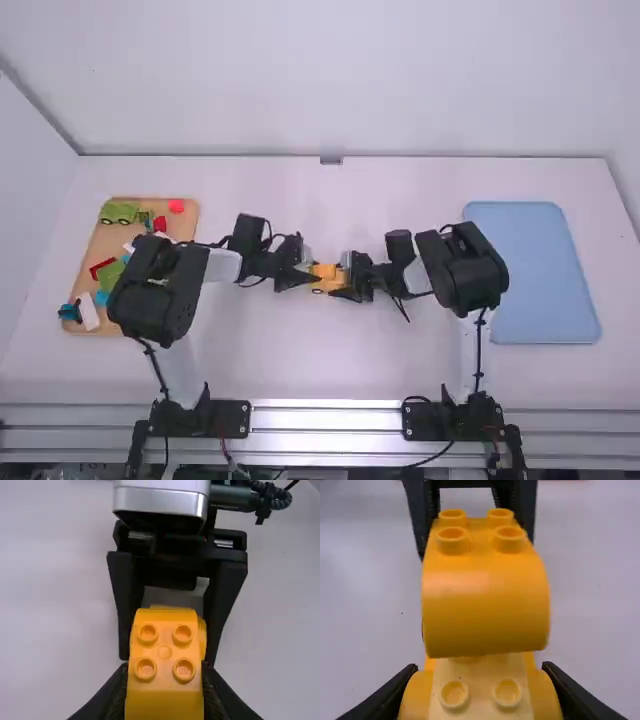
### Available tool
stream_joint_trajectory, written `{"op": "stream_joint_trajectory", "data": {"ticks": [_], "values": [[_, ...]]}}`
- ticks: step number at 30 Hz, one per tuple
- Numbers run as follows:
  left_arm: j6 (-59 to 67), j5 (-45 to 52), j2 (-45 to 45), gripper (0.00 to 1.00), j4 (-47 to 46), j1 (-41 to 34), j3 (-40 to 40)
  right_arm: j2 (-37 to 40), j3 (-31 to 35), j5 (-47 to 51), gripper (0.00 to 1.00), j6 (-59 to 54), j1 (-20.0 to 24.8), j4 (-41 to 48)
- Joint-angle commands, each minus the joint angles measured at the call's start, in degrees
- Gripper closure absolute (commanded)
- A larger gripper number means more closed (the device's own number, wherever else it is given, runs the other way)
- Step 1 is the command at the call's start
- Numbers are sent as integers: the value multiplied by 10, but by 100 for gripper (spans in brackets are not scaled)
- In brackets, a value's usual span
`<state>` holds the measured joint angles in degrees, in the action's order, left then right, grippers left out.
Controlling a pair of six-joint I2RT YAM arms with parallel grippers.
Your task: Assemble lego blocks to make yellow taxi
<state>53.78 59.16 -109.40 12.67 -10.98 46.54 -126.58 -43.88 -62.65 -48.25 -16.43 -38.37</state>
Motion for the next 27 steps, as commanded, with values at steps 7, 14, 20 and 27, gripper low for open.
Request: {"op": "stream_joint_trajectory", "data": {"ticks": [7,14,20,27], "values": [[2,16,-11,98,-9,-11,6,-9,-7,-6,64,5,-4,2],[45,-12,-11,98,-52,-17,5,-9,-8,-5,64,3,-6,12],[46,-33,-11,98,-46,-14,4,-9,-6,-6,64,-13,-4,32],[52,-12,-9,98,-15,-18,4,-9,-4,-5,64,-10,-4,30]]}}
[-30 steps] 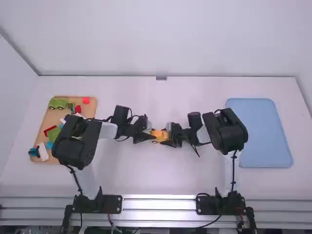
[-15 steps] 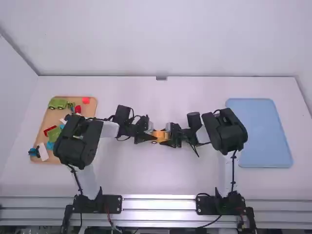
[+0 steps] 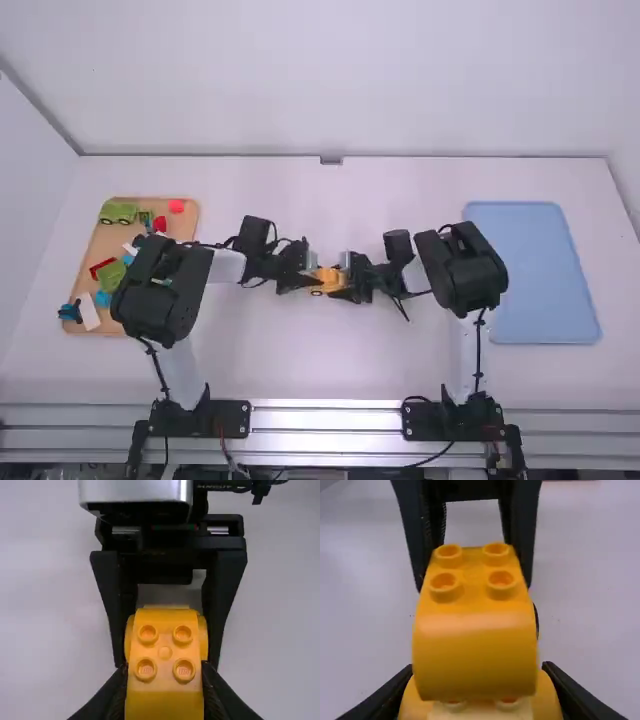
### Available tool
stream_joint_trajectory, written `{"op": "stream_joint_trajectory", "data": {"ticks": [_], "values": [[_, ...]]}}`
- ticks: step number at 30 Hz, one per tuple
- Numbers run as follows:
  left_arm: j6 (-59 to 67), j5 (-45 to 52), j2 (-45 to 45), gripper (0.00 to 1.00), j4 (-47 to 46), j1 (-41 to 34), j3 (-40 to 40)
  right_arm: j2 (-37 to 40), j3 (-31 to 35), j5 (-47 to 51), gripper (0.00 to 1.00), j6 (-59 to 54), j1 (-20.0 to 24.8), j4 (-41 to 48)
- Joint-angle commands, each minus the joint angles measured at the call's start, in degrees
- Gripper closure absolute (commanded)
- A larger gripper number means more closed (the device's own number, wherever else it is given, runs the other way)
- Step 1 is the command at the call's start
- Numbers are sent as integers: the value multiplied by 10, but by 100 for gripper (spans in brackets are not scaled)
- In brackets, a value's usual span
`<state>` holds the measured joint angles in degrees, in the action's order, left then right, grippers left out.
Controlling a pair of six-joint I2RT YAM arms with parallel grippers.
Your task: Assemble lego blocks to make yellow taxi
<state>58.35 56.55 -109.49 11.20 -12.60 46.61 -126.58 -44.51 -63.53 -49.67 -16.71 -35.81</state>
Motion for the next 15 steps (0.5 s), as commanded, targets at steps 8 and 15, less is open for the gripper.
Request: {"op": "stream_joint_trajectory", "data": {"ticks": [8,15], "values": [[6,8,-10,98,-33,-2,3,-9,-1,3,64,4,-2,2],[7,-18,-10,98,-24,-2,-5,-9,-1,1,64,4,-2,3]]}}
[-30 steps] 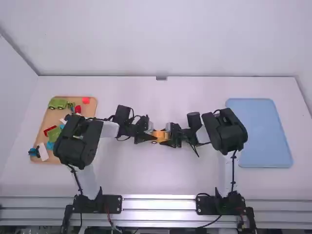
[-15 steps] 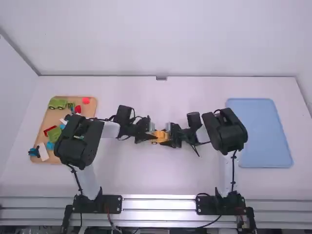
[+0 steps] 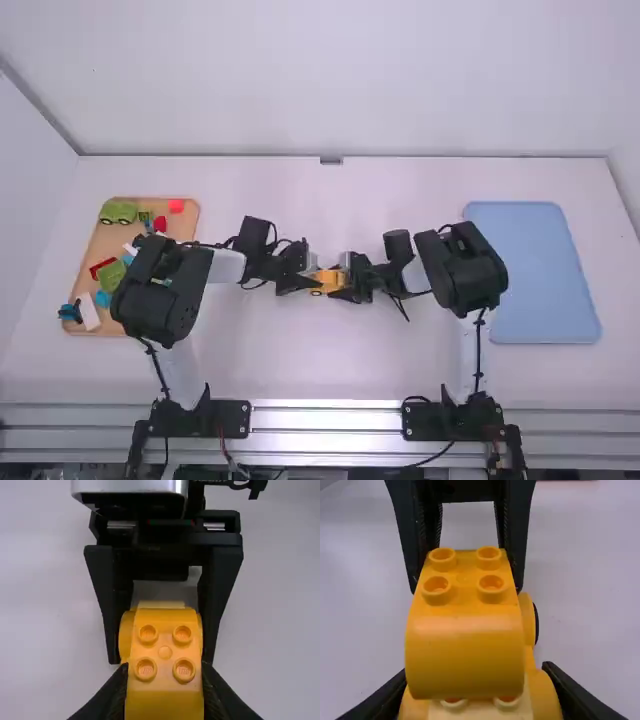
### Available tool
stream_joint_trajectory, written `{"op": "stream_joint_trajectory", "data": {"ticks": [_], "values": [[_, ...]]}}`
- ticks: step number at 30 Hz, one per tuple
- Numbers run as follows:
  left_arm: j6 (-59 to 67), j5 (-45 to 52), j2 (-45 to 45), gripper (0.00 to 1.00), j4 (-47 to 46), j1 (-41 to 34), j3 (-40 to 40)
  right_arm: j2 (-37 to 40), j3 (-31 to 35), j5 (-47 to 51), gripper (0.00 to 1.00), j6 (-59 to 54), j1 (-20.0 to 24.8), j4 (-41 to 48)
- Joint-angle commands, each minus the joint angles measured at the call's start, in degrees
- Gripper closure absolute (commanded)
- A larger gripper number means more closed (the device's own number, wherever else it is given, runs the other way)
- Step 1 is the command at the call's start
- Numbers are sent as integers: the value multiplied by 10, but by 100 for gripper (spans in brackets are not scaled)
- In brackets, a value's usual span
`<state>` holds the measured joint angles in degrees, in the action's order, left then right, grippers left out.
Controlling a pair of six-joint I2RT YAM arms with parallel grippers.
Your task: Assemble lego blocks to make yellow taxi
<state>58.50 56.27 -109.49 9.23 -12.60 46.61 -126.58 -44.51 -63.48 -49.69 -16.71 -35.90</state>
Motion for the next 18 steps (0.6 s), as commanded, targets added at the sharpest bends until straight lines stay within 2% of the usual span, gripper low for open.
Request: {"op": "stream_joint_trajectory", "data": {"ticks": [1,18], "values": [[5,-15,-11,98,-3,-2,-5,-9,-1,0,64,4,-2,3],[-16,-13,-35,98,7,-5,-5,-9,-1,-11,64,2,0,3]]}}
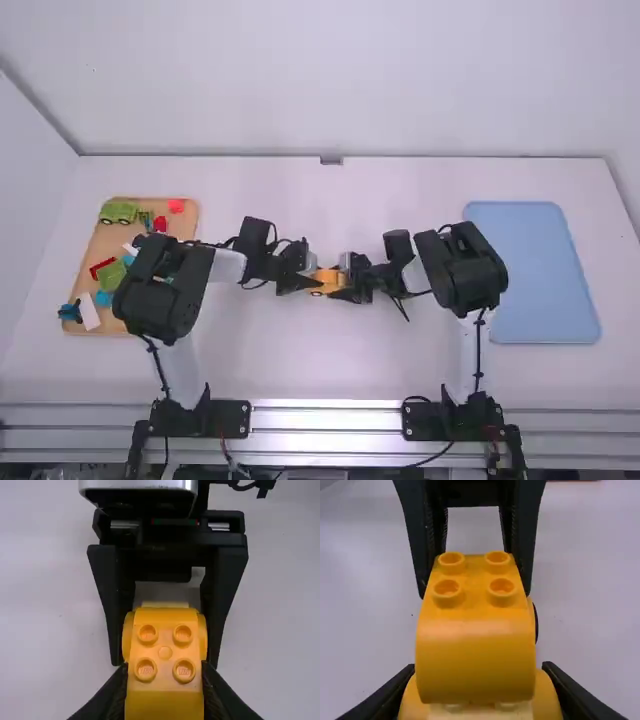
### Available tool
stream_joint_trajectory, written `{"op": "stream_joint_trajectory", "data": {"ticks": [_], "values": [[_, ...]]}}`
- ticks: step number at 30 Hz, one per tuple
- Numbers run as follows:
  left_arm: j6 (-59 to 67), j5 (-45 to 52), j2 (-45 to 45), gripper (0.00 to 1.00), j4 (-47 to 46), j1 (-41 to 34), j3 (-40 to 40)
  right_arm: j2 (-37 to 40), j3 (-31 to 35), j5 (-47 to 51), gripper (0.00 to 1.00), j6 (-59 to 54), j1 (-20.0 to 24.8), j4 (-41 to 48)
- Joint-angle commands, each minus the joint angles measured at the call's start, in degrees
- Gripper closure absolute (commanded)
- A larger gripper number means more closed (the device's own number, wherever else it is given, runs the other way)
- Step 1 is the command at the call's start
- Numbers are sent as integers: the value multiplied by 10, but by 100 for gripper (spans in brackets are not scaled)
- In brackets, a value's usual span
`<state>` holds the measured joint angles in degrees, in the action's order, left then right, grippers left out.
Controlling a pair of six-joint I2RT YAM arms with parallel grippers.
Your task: Assemble lego blocks to make yellow taxi
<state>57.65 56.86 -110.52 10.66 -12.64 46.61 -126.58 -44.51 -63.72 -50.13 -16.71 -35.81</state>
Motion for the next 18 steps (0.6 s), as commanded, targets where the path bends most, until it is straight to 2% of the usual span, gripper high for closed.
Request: {"op": "stream_joint_trajectory", "data": {"ticks": [1,7,13,18], "values": [[-8,-18,-27,98,-4,-5,-5,-9,-1,-8,64,6,0,2],[-9,-24,-29,98,3,-22,-5,-9,-2,-8,63,6,-1,2],[-28,-91,-29,98,3,-50,-5,-9,-1,-8,63,7,0,2],[-27,-107,-29,98,-24,-54,3,-9,-1,-7,63,7,0,2]]}}
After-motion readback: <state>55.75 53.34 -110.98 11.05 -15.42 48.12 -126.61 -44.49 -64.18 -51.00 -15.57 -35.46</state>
